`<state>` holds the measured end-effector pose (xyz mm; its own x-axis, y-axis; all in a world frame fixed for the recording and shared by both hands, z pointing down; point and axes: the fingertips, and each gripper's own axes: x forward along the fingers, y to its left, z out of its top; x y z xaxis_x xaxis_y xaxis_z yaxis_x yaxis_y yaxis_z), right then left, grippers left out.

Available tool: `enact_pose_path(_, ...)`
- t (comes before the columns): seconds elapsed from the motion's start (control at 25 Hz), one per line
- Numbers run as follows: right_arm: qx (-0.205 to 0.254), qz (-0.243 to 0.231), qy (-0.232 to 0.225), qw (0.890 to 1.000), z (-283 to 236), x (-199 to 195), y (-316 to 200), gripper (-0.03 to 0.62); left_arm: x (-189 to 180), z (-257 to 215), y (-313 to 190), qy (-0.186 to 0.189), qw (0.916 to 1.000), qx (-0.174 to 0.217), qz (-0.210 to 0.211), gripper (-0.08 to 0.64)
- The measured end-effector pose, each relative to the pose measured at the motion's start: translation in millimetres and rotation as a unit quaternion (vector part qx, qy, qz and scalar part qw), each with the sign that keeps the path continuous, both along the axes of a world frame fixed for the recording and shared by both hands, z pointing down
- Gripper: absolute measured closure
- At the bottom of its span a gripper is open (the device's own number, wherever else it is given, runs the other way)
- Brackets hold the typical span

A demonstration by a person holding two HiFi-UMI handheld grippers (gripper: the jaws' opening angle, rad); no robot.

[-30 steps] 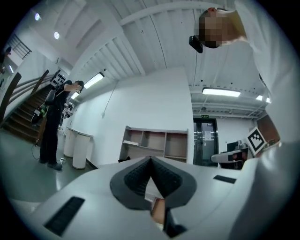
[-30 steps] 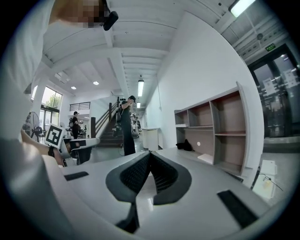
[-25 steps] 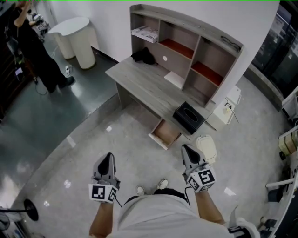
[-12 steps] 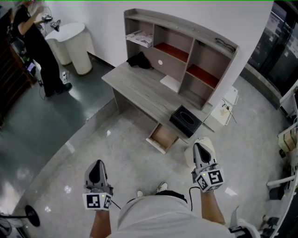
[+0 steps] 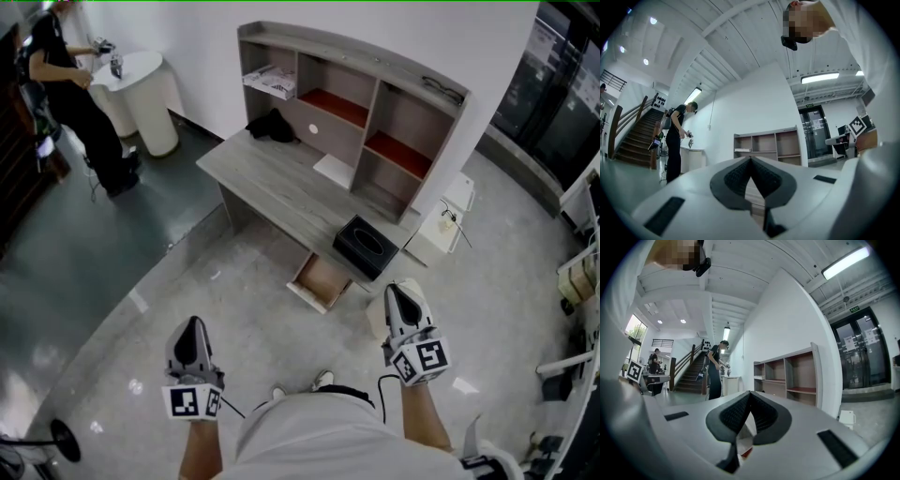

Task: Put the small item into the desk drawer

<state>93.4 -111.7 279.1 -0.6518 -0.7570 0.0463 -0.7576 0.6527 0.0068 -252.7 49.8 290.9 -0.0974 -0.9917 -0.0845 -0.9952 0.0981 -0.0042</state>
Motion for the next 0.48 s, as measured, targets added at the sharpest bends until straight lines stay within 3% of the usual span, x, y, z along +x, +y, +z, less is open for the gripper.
enact_pose_path(0.48, -0.011, -0.018, -0.003, 1.000, 7.4, 12.5, -10.0, 0.569, 21.5, 4.5, -6.6, -0.006, 0.9998, -0.009, -0.014, 0.543)
